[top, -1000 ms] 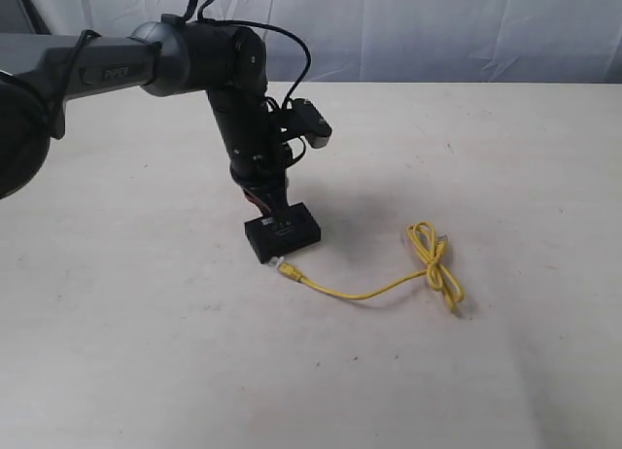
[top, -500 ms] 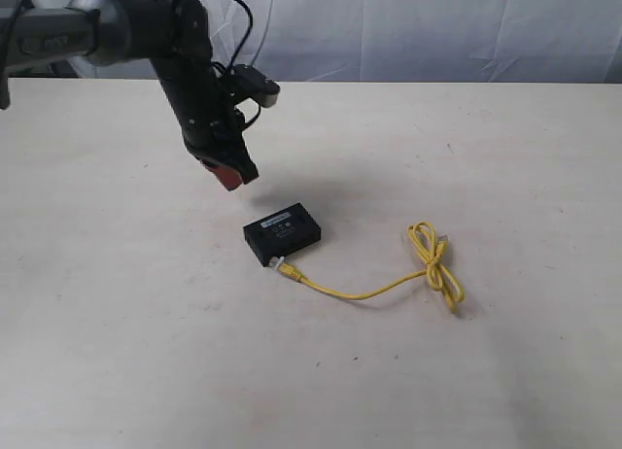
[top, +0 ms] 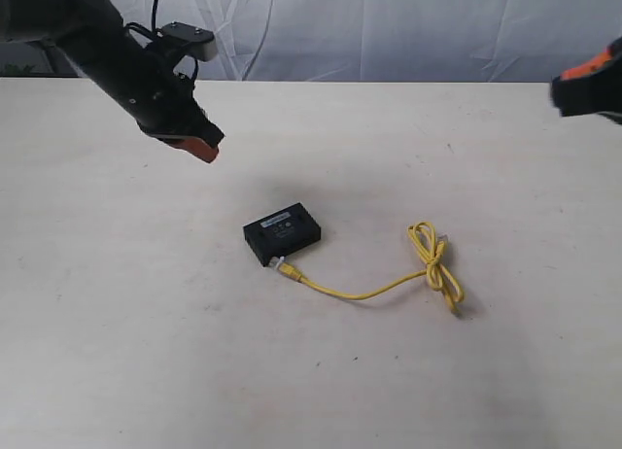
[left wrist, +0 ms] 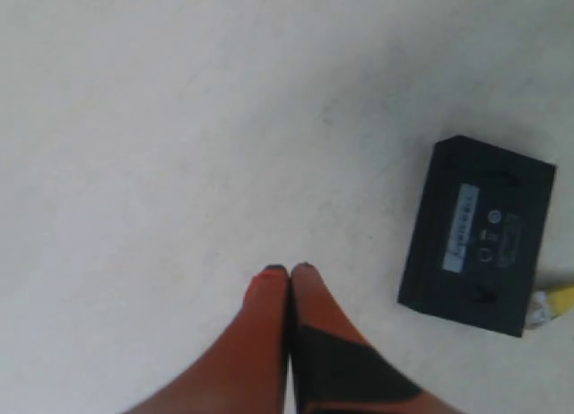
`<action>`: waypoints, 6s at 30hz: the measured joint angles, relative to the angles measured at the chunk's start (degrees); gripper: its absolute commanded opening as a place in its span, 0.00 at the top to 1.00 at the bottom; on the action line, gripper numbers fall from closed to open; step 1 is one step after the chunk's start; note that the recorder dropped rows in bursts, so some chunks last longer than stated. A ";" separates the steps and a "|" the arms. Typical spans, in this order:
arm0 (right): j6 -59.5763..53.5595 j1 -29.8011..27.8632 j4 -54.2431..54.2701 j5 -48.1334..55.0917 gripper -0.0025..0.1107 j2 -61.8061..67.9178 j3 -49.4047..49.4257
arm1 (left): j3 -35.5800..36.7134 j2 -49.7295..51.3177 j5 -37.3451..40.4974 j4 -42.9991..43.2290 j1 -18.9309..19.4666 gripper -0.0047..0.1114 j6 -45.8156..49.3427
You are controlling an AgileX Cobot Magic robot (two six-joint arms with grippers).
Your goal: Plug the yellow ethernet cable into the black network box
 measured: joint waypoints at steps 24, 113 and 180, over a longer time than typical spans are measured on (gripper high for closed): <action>-2.38 24.86 -10.10 5.06 0.99 37.07 -16.23 | 4.49 4.88 0.05 -10.96 0.00 0.96 13.03; -6.02 32.18 -7.79 -5.43 0.99 58.37 -22.94 | 3.96 13.37 1.30 -27.21 1.10 0.96 33.42; 16.99 28.98 -19.27 6.01 0.99 58.87 -29.55 | 0.78 16.60 5.62 -30.72 1.09 0.96 32.61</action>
